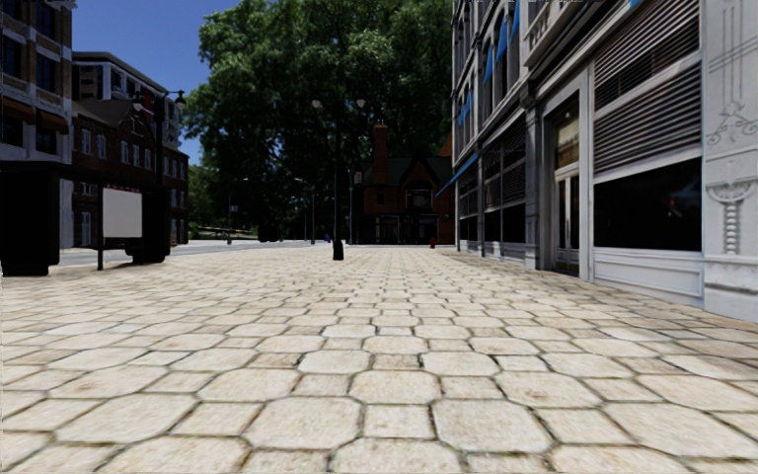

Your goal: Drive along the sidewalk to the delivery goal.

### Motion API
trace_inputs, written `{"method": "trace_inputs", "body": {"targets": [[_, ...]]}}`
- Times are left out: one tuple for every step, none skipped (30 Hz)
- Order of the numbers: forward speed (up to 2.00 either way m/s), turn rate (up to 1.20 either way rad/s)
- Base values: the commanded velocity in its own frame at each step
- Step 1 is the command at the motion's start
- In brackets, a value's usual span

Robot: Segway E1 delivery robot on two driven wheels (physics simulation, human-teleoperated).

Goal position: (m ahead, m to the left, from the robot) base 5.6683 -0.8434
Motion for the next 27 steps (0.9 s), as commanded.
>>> {"method": "trace_inputs", "body": {"targets": [[2.00, 0.00], [2.00, 0.00], [2.00, 0.00], [2.00, 0.00], [2.00, 0.00], [2.00, 0.00], [2.00, 0.00], [2.00, 0.00], [2.00, 0.00], [2.00, 0.00], [2.00, 0.00], [2.00, 0.00], [2.00, 0.00], [2.00, 0.00], [2.00, 0.00], [2.00, 0.00], [2.00, 0.00], [2.00, 0.00], [2.00, 0.00], [2.00, 0.00], [2.00, 0.00], [2.00, 0.00], [2.00, 0.00], [2.00, 0.00], [2.00, 0.00], [2.00, 0.00], [2.00, 0.00]]}}
